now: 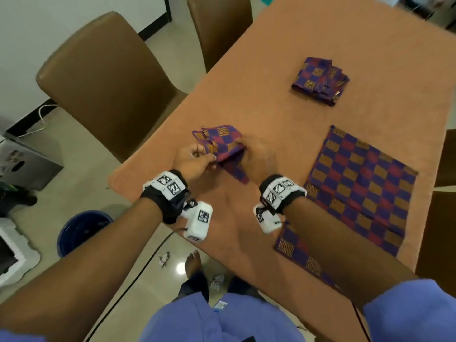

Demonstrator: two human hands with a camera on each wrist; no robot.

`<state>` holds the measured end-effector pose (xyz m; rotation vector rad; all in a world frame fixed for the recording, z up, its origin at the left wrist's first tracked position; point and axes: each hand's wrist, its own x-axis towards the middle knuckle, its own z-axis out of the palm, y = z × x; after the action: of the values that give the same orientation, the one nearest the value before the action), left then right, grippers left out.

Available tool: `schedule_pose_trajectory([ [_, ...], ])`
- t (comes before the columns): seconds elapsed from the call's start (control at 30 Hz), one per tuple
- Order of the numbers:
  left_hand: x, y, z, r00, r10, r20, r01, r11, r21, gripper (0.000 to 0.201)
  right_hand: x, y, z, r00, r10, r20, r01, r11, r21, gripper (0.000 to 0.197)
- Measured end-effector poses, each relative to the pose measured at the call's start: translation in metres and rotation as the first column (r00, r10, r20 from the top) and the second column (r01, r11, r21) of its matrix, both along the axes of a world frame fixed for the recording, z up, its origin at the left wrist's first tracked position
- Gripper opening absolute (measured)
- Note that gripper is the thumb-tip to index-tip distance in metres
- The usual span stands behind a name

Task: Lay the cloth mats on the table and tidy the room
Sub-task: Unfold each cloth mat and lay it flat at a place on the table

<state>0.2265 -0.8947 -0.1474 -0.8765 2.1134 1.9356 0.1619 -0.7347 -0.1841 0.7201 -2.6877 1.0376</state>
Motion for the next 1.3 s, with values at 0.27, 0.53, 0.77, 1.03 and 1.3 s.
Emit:
schedule_pose_trajectory([
  [0.27,-0.008,-0.057,0.051,0.974,0.125,-0.187,-0.139,0.988,-0.067,0.019,-0.045,-0.023,0.058,0.924,0.285,-0.256,-0.268,0.958,0.1,0.044],
  [0.53,0.09,-0.087,-0.052,0.955,0.074,0.287,0.008,0.961,-0.275,0.027,0.036,-0.019,-0.016,0.722,0.542,0.43,-0.681,0.444,0.583,0.045],
  [0.77,0.088,-0.082,-0.056,0.971,0.065,0.231,0.031,0.92,-0.391,0.02,0.01,-0.014,-0.02,0.901,0.298,0.316,-0.415,0.806,0.423,0.042],
  [1.03,0.073,-0.081,-0.051,0.957,-0.006,0.291,0.156,0.855,-0.494,0.018,-0.012,-0.015,-0.029,0.837,-0.056,0.544,-0.038,0.987,0.159,0.045],
  [1.3,0.079,-0.086,-0.04,0.991,-0.027,0.129,0.086,0.874,-0.479,0.006,-0.01,-0.013,-0.017,0.768,0.213,0.604,-0.209,0.975,-0.077,0.006],
])
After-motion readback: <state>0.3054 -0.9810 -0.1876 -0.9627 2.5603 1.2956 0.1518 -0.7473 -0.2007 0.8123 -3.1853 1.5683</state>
